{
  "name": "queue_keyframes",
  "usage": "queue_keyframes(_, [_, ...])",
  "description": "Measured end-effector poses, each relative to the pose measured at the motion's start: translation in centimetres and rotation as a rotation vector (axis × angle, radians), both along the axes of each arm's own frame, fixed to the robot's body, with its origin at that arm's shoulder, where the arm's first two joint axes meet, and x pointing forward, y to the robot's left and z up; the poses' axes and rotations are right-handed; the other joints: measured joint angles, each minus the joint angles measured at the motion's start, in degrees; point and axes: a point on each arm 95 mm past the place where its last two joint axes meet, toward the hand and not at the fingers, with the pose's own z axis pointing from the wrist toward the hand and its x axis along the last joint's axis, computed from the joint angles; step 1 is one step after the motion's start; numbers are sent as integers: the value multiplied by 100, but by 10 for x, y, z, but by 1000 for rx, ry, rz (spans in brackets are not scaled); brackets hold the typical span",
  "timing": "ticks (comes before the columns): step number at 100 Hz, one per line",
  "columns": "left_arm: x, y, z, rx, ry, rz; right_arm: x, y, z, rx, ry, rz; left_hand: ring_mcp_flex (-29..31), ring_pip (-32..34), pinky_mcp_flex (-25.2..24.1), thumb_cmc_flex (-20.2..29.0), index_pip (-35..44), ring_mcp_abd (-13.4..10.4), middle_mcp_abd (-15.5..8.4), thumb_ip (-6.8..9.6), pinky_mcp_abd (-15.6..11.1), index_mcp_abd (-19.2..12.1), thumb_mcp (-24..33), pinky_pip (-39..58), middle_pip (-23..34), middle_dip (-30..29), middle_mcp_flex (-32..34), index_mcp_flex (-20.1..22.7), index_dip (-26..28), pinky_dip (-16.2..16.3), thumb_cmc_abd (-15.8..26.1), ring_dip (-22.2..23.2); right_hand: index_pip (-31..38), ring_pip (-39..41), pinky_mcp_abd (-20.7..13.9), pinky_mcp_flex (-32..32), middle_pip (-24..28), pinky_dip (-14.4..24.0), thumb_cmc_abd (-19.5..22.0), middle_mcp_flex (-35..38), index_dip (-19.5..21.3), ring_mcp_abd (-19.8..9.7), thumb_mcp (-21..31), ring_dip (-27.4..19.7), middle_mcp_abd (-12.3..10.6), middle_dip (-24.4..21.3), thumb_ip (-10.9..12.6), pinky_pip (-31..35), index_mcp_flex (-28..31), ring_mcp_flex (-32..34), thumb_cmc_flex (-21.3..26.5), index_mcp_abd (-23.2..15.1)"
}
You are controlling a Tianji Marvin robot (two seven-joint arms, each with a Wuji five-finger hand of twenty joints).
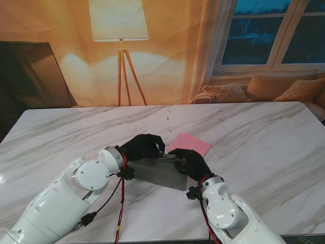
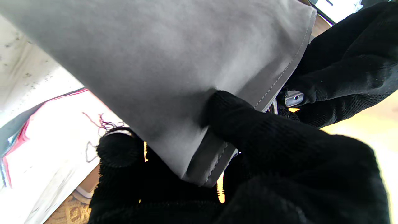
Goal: Collect documents into a storage pouch
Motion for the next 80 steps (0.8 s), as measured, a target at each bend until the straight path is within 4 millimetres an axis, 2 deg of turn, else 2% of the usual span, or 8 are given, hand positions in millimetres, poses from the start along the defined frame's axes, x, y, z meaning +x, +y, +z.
queue_keyframes(14, [0, -2, 0, 9, 3, -14, 0, 0, 0, 3, 0, -1, -646, -770, -509, -155, 66, 0, 2, 40, -225, 61, 107, -376, -920, 16, -594, -65, 191, -118, 0, -286, 0, 57, -4, 9, 28, 0, 22, 1, 23, -1, -15, 0, 0, -30, 64, 10, -6, 3, 0, 55])
queue_keyframes(27, [0, -5, 0, 17, 1, -35, -1, 1, 0, 8, -2, -1, -1081, -1642, -741, -821, 255, 3, 0, 63, -324, 195, 539, -450, -1305, -1352, -1473, -69, -64, -347, -145, -873, 54, 78, -13, 47, 40, 0, 54, 2, 29, -32, -77, 14, 0, -33, 68, 24, -176, 61, 0, 298])
queue_keyframes(31, [0, -5, 0, 18, -3, -41, -1, 1, 0, 10, -4, -2, -1086, -1699, -748, -1008, 380, -7, -33, 155, -349, 261, 540, -451, -1362, -1536, -1776, -84, -36, -361, -158, -920, 124, 79, -20, 75, 60, 0, 54, 2, 88, -42, -83, 31, 0, -35, 68, 59, -239, 112, 0, 459])
queue_keyframes(40, [0, -7, -1, 22, -8, -46, -1, 2, 0, 16, -8, -4, -1222, -1902, -764, -1057, 785, -9, -78, 173, -392, 346, 672, -495, -1462, -1657, -2161, -387, 219, -420, -442, -990, 670, 98, -23, 98, 123, 0, 75, 2, 103, -46, -140, 147, 0, -96, 69, 77, -377, 115, 1, 712])
queue_keyframes(48, [0, -8, -1, 34, -21, -54, -1, 3, 0, 20, -12, -5, -1056, -1903, -499, -1086, 1236, -5, -60, 193, -373, 405, 860, -496, -1453, -1668, -2095, -561, 515, -432, -784, -1137, 858, 109, -33, 108, 132, 0, 75, 3, 87, -91, -206, 188, 0, -100, 69, 84, -386, 117, 1, 787])
queue_keyframes(65, [0, -11, -3, 70, -81, -65, -2, 4, 0, 27, -13, -7, -91, -1478, 350, -1143, 1466, 48, 79, 134, -104, 390, 1297, -149, -855, -1732, -961, -1119, 1184, -492, -1226, -1168, 1193, 174, -76, 161, 207, 0, 83, 2, 231, -137, -187, 210, 0, -101, 76, 131, -452, 178, 1, 858])
queue_keyframes(75, [1, -13, -5, 66, -116, -41, -2, 4, 0, 31, -13, -5, 369, -959, 797, -1145, 1449, 47, 68, 48, 14, 376, 1440, 85, -563, -1077, -378, -1196, 1281, -493, -1229, -1003, 1404, 232, -78, 176, 311, 0, 124, 5, 308, -167, -179, 219, 10, -101, 101, 135, -528, 188, 1, 911])
queue_keyframes(80, [1, -14, -5, 74, -134, -37, -3, 5, 0, 33, -15, -4, 421, -738, 872, -1148, 1214, 46, -17, 10, 44, 171, 1459, 156, -407, -834, -355, -1191, 1219, -493, -1229, -910, 1488, 235, -81, 235, 364, -33, 124, 7, 308, -179, -179, 221, 37, -101, 137, 137, -531, 254, 1, 921])
